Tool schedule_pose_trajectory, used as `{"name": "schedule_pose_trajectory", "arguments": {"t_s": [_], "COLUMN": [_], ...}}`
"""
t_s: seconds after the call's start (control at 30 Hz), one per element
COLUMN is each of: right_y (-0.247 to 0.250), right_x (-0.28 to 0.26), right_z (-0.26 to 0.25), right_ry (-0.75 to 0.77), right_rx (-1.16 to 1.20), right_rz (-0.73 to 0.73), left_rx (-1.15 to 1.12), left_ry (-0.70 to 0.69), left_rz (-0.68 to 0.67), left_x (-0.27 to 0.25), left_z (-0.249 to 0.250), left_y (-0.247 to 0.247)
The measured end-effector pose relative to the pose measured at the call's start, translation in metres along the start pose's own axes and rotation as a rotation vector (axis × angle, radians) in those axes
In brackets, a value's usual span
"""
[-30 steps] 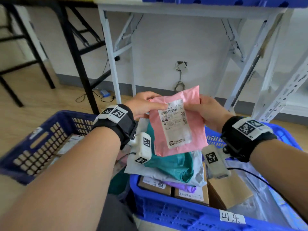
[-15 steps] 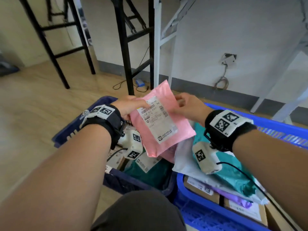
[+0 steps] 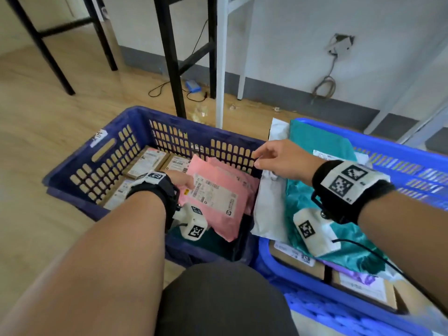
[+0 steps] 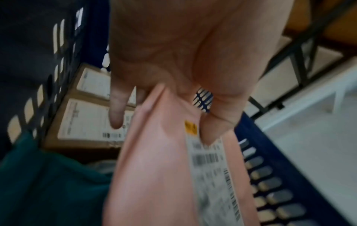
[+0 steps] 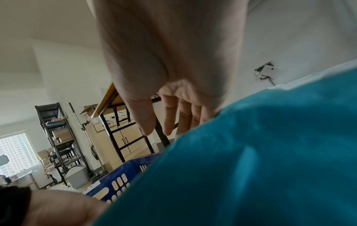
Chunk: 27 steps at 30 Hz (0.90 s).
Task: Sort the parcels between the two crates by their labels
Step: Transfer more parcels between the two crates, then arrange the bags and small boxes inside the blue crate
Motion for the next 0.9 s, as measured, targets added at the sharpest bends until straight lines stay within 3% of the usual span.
{"name": "schedule_pose_trajectory", "arguments": {"t_s": [0.2,0.33,0.43,0.5,0.57,0.7,0.77,0.9], "right_y": [-0.003,-0.004,-0.004,-0.005,-0.005,-0.002,0.004,0.028], "right_x": [-0.004,-0.005,-0.005,-0.005,-0.005,-0.007,-0.009,-0.018], "right_z": [-0.001,0.0,0.003,0.006,0.008,0.008,0.006,-0.003], "right_ry": [0.021,0.026,0.018,0.016,0.019,0.039,0.064,0.142], "right_rx": [-0.002,0.001,0.01,0.018,0.018,0.017,0.025,0.024], "right_rz": [-0.005,-0.008,0.002,0.005,0.008,0.028,0.061,0.138], "left_rx": [0.283,0.573,0.61,0.629,0.616,0.732,0.734,0.836], "left_ry": [0.015,-0.021,-0.067,-0.039,-0.035,-0.172,-0.179,-0.231], "left_rz": [-0.065,0.045,0.027,0.002,0.069,0.076,0.128,0.145], "left_x": [0.008,0.059,0.076,0.116,0.17,0.02,0.0,0.016], "left_z": [-0.002,-0.01,-0.012,-0.026,-0.035,0.009,0.024,0.05], "left_y": [-0.027,-0.035,-0.046,-0.058,-0.065,-0.047,-0.039,-0.026]}}
Point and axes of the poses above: each hand's wrist, its own x-axis towards the middle knuckle, its own y-axis out of the back of the hand, z = x × y, the point moved 8 cm from there along x, towards the middle knuckle, and after that the axes turned 7 degrees about z, right-handed, at the moved point
